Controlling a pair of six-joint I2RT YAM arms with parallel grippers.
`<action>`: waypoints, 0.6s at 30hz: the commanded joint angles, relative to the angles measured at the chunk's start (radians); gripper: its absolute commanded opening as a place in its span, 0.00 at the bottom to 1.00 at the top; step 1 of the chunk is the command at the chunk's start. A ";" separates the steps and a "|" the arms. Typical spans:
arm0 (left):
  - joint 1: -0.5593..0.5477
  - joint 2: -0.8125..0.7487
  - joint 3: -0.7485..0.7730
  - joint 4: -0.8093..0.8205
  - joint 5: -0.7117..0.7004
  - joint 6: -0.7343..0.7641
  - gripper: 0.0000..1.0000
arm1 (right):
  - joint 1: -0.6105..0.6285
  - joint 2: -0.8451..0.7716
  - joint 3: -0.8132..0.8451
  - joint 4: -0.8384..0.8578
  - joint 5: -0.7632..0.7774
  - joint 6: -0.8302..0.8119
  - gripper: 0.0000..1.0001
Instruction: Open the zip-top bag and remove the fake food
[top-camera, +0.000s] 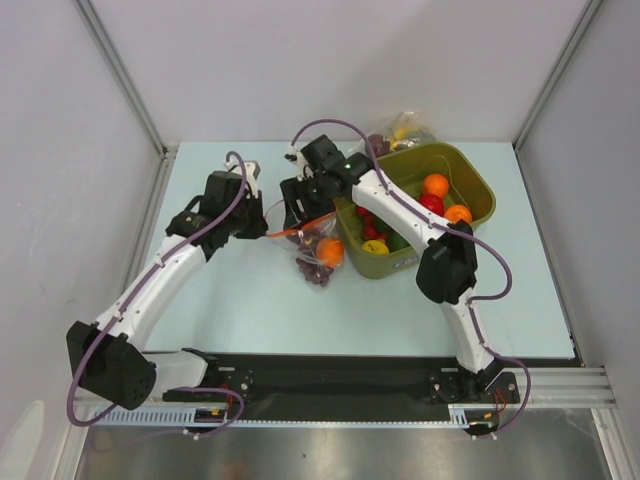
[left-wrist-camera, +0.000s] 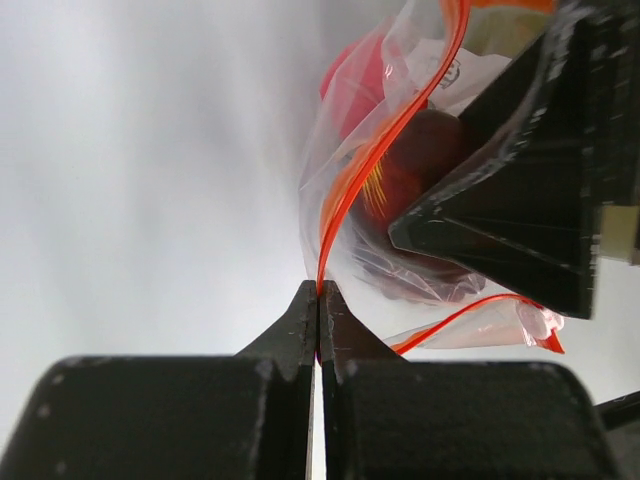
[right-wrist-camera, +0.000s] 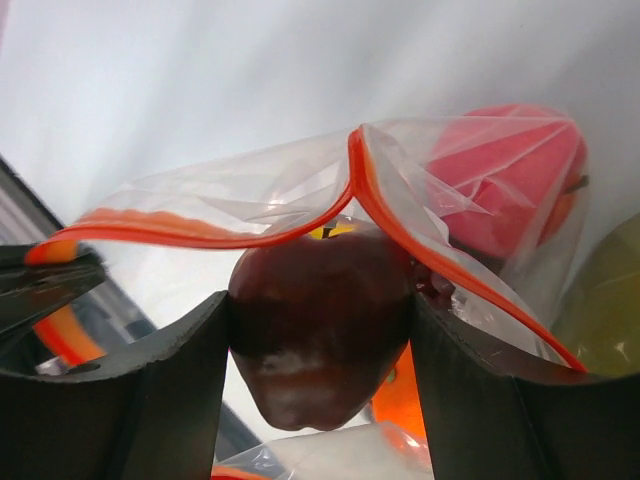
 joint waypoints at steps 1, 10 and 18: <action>0.013 0.020 -0.004 0.022 0.021 0.027 0.00 | -0.033 -0.085 0.049 -0.022 -0.100 0.048 0.48; 0.012 0.050 0.010 0.042 0.025 0.021 0.00 | -0.107 -0.088 0.085 0.105 -0.305 0.185 0.47; 0.012 0.077 0.025 0.057 0.034 0.011 0.00 | -0.111 -0.091 0.093 0.187 -0.402 0.259 0.47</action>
